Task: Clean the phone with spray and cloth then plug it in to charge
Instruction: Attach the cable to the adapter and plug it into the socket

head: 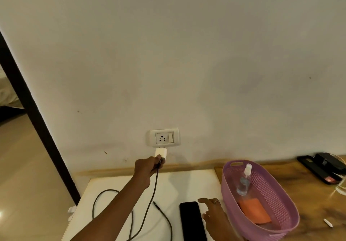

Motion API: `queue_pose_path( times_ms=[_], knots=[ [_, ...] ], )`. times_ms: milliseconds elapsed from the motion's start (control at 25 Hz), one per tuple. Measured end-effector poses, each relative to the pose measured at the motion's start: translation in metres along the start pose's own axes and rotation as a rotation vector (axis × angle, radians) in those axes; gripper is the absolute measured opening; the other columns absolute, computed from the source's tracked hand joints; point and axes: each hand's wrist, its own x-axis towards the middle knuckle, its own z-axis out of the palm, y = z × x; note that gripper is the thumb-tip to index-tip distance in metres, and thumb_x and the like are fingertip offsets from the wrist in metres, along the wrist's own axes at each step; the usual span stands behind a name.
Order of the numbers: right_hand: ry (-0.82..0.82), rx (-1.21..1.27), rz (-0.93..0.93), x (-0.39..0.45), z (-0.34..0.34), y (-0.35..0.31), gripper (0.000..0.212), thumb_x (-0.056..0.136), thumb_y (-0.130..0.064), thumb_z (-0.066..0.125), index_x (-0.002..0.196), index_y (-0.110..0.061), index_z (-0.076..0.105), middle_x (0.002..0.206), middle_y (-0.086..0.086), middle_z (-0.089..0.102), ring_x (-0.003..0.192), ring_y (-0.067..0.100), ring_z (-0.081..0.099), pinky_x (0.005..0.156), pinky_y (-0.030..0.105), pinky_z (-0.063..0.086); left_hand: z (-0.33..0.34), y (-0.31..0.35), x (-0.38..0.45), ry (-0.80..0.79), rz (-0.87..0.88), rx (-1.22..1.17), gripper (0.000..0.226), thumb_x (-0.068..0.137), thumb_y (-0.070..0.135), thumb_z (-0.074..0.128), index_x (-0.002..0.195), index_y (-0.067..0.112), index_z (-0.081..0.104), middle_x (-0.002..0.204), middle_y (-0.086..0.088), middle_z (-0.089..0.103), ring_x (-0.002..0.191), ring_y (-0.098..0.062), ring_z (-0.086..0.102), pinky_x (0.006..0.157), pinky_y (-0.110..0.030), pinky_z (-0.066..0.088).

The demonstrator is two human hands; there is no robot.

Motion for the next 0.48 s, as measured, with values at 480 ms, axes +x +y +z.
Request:
queue_pose_path(
  times_ms=[480],
  knots=[
    [-0.031, -0.128, -0.107, 0.032, 0.031, 0.034, 0.033, 0.095, -0.012, 0.048, 0.122, -0.030, 0.055, 0.118, 0.000, 0.048, 0.098, 0.016, 0.051, 0.082, 0.018, 0.043, 0.026, 0.004, 0.054, 0.109, -0.009, -0.073, 0.015, 0.085, 0.000, 0.071, 0.092, -0.011, 0.066, 0.092, -0.022, 0.074, 0.075, -0.027, 0.067, 0.083, -0.036, 0.059]
  ],
)
